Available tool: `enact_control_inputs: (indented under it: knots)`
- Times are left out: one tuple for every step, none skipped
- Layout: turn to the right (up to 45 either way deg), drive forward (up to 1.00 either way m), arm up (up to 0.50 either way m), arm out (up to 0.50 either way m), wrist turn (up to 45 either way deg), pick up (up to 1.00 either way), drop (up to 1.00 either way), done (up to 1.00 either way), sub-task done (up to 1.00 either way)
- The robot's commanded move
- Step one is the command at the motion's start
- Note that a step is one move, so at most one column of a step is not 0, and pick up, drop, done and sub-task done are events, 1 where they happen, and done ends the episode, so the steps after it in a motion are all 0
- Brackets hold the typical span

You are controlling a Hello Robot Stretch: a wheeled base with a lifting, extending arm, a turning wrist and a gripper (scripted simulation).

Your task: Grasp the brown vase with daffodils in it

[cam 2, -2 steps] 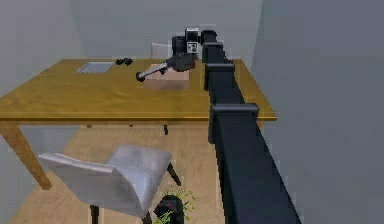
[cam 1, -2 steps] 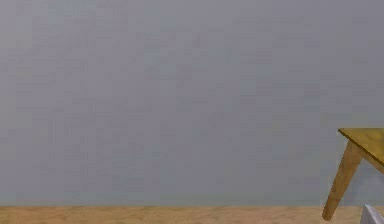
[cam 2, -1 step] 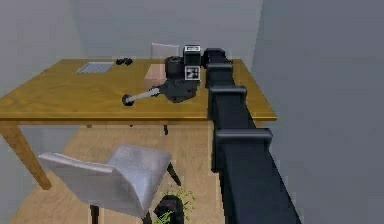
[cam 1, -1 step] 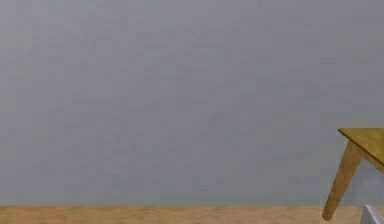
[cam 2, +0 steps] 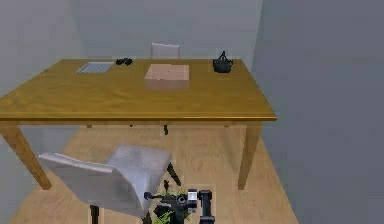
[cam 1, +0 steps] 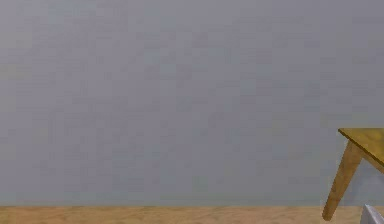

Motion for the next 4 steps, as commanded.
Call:
enact_control_inputs:
  knots:
    - [0.0, 0.0, -0.38, 0.0, 0.0, 0.0, 0.0, 0.0, 0.0]
    - [0.0, 0.0, 0.0, 0.0, 0.0, 1.0, 0.0, 0.0, 0.0]
    - [0.0, 0.0, 0.1, 0.0, 0.0, 0.0, 0.0, 0.0, 0.0]
    - [0.0, 0.0, 0.0, 0.0, 0.0, 0.0, 0.0, 1.0, 0.0]
